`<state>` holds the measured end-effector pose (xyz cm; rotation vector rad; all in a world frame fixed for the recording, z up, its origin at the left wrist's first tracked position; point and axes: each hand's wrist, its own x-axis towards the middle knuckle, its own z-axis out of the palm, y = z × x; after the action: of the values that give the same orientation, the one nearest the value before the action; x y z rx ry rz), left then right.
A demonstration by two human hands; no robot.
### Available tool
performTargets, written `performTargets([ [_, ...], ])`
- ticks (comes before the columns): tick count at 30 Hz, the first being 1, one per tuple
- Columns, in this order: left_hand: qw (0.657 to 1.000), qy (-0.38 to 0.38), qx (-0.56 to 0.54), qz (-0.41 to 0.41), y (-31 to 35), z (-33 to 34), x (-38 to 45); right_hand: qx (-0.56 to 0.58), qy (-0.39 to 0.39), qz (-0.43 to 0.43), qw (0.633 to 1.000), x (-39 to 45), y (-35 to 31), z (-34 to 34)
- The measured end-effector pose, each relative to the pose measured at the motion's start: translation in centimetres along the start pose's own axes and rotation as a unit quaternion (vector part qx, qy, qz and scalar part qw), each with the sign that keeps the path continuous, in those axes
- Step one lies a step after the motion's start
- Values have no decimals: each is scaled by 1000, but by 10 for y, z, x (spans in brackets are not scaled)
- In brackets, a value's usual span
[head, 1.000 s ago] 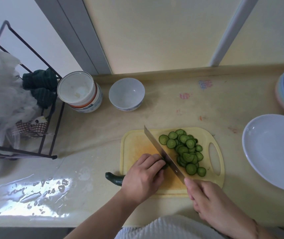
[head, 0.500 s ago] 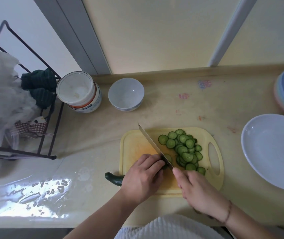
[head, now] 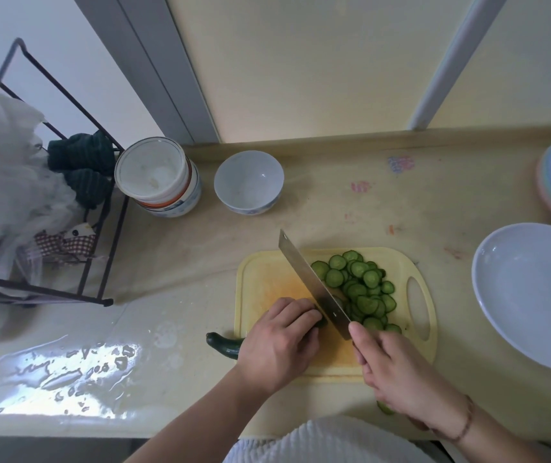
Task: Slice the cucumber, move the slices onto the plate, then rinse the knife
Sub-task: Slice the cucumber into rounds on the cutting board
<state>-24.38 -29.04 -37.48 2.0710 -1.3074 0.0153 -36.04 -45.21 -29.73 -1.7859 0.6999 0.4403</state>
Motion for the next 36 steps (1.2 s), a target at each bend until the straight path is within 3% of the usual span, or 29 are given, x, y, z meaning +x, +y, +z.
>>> performTargets([
  [20, 1000, -8, -9, -3, -1, 2, 1, -26, 18, -5, 999, -30, 7, -1],
  [36, 1000, -5, -6, -1, -2, 2, 1, -54, 21, -12, 998, 27, 0, 12],
])
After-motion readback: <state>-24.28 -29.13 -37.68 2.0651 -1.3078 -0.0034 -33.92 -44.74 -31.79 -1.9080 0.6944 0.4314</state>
